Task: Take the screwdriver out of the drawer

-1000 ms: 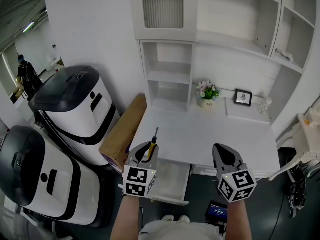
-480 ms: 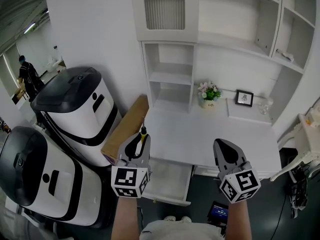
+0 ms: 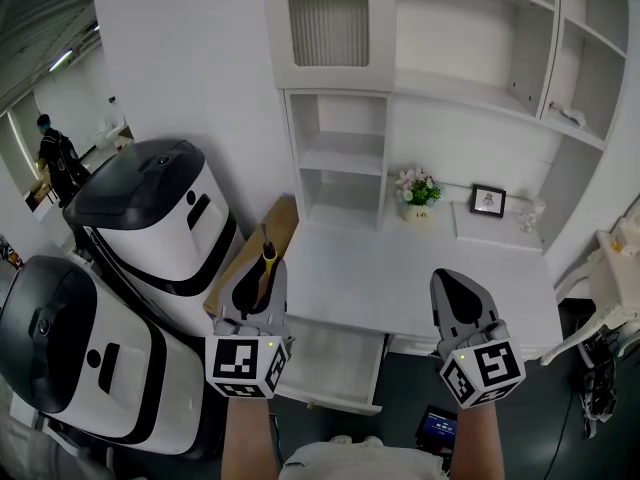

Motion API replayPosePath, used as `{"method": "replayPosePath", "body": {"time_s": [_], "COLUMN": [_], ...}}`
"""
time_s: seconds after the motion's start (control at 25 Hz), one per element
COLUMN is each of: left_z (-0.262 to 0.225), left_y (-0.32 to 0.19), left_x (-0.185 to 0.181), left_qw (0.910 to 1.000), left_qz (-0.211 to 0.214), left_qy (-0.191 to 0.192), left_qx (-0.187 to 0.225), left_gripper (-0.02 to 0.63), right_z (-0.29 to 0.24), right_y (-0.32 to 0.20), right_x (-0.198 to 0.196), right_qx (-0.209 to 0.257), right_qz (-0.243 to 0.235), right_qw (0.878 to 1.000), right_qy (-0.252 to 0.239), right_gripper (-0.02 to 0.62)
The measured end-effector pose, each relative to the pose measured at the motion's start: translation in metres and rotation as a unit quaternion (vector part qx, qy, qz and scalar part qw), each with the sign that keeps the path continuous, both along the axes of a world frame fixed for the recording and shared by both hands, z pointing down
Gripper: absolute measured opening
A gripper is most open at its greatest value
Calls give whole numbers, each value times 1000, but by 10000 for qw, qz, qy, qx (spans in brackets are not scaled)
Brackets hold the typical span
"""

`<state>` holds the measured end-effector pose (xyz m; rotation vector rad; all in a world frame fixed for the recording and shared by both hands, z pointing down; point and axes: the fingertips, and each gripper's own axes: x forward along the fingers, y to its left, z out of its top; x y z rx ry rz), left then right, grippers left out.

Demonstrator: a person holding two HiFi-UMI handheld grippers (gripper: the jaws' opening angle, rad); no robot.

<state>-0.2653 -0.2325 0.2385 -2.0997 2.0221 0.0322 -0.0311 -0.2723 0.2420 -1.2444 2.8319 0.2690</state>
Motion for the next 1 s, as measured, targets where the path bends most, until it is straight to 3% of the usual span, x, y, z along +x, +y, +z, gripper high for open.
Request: {"method": "replayPosePath", "body": {"time_s": [0.48, 1.0], "left_z": [-17, -25], "left_y": [4, 7], "left_x": [1, 11], "left_qw": [9998, 9994], "left_qz": [36, 162], "left_qy": [7, -196], "left_qx": [184, 227], "left_gripper": [80, 80], "right_z": [-9, -9], "right_y": [3, 8], "right_x": [-4, -5], "right_qx": [201, 257], "right_qz": [100, 189], "right_qw": [9992, 9988], "right_qy": [328, 376], "right_gripper": [6, 6]}}
